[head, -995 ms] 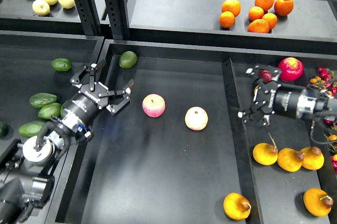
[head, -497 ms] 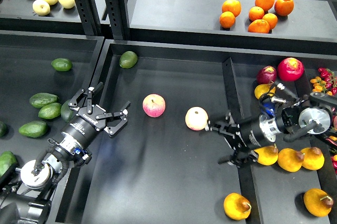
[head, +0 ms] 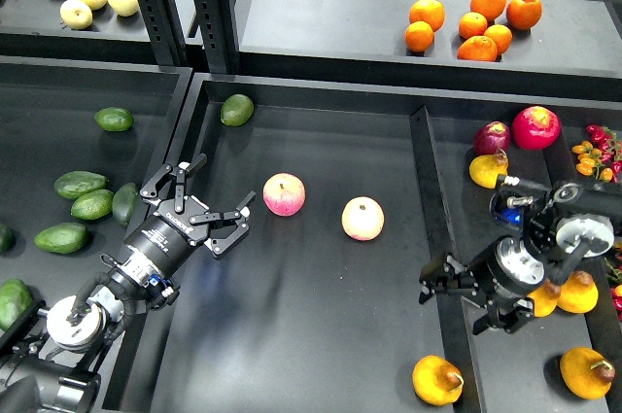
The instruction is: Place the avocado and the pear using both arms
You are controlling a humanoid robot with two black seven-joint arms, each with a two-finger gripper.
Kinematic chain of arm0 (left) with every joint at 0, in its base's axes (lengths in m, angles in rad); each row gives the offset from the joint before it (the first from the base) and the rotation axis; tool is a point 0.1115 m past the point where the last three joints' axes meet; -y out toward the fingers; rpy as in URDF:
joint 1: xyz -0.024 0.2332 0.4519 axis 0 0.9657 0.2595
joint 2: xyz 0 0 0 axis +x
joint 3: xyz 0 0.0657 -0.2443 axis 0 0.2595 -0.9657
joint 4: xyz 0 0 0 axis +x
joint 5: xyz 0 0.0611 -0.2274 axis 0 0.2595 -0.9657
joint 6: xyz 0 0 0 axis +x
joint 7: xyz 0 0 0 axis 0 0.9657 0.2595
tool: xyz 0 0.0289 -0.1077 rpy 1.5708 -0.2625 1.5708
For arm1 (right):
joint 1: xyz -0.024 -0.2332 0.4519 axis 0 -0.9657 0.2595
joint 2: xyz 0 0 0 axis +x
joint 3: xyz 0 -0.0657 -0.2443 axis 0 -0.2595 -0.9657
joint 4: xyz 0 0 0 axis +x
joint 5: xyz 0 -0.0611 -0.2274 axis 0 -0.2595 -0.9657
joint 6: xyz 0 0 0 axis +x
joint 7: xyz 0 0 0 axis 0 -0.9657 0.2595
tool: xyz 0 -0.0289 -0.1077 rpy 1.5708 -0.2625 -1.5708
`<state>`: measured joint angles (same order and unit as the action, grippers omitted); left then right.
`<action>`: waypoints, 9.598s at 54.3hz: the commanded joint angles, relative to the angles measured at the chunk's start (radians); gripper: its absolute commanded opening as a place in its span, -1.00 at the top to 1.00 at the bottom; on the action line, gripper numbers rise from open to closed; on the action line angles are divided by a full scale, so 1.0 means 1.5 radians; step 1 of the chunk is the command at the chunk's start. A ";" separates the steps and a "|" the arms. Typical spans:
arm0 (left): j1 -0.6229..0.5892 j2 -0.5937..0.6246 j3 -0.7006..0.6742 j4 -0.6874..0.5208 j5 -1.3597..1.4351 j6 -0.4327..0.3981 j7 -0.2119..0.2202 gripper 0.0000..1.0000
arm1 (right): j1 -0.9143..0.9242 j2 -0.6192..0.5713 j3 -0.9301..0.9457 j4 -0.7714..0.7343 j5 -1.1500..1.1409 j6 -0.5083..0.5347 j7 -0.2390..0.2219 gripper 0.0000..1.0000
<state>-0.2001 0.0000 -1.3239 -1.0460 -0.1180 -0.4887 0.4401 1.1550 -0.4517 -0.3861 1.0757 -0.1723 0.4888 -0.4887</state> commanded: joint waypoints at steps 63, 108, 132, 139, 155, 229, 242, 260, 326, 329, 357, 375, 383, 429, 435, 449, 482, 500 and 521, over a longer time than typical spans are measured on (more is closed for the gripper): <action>0.008 0.000 0.017 -0.001 0.000 0.000 -0.008 -0.99 | -0.087 0.081 -0.034 -0.075 0.009 0.000 0.000 -0.57; 0.026 0.000 0.017 -0.022 0.000 0.000 -0.008 -0.99 | -0.077 0.082 -0.027 -0.083 0.118 0.000 0.000 0.60; 0.027 0.000 0.020 -0.025 0.001 0.000 -0.008 -0.99 | 0.027 -0.037 -0.028 -0.031 0.195 0.000 0.000 0.58; 0.026 0.000 0.026 -0.027 0.001 0.000 -0.008 -0.99 | 0.022 -0.101 -0.034 -0.022 0.193 0.000 0.000 0.58; 0.026 0.000 0.034 -0.027 0.002 0.000 -0.008 -0.99 | -0.013 -0.204 -0.040 -0.022 0.167 0.000 0.000 0.58; 0.027 0.000 0.037 -0.033 0.007 0.000 -0.008 -0.99 | -0.182 -0.073 0.039 -0.175 0.096 0.000 0.000 0.43; 0.029 0.000 0.036 -0.038 0.006 0.000 -0.008 -0.99 | -0.182 -0.063 0.039 -0.184 0.096 0.000 0.000 0.32; 0.029 0.000 0.035 -0.041 0.006 0.000 -0.008 -0.99 | -0.178 -0.064 0.039 -0.176 0.094 0.000 0.000 -0.51; 0.061 0.000 0.031 -0.046 0.006 0.000 -0.008 -0.99 | -0.121 -0.388 0.146 0.017 0.248 0.000 0.000 -0.99; 0.071 0.000 0.024 -0.045 0.007 0.000 -0.008 -0.99 | -0.158 -0.392 0.206 0.017 0.291 0.000 0.000 -0.99; 0.069 0.000 -0.044 -0.046 0.007 0.000 -0.006 -0.99 | -0.372 -0.287 0.590 0.016 0.360 0.000 0.000 -0.99; 0.035 0.000 -0.047 -0.037 0.018 0.000 -0.006 -0.99 | -0.444 -0.133 0.733 -0.075 0.358 0.000 0.000 -0.99; 0.016 0.000 -0.047 -0.037 0.018 0.000 -0.007 -0.99 | -0.478 -0.016 0.814 -0.114 0.358 0.000 0.000 -0.99; 0.005 0.000 -0.023 -0.031 0.017 0.000 -0.020 -0.99 | -0.625 0.301 1.175 -0.133 0.358 0.000 0.000 -0.99; 0.014 0.000 -0.021 -0.035 0.017 0.000 -0.020 -0.99 | -0.632 0.301 1.176 -0.122 0.360 0.000 0.000 -0.99; 0.057 0.000 -0.014 -0.045 0.012 0.000 -0.020 -0.99 | -0.662 0.301 1.174 -0.070 0.382 0.000 0.000 -0.99; 0.050 0.000 -0.001 -0.078 0.015 0.000 -0.021 -0.99 | -0.708 0.301 1.149 0.067 0.396 -0.057 0.000 -0.99; 0.038 0.000 -0.001 -0.079 0.016 0.000 -0.030 -0.99 | -0.707 0.301 1.159 0.075 0.394 -0.110 0.000 -0.99; 0.039 0.000 0.011 -0.078 0.017 0.000 -0.059 -0.99 | -0.708 0.301 1.159 0.076 0.396 -0.106 0.000 -0.99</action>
<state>-0.1419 0.0000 -1.3082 -1.1629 -0.0920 -0.4887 0.3519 0.0936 0.0000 1.3530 1.1902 0.4198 0.3258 -0.4886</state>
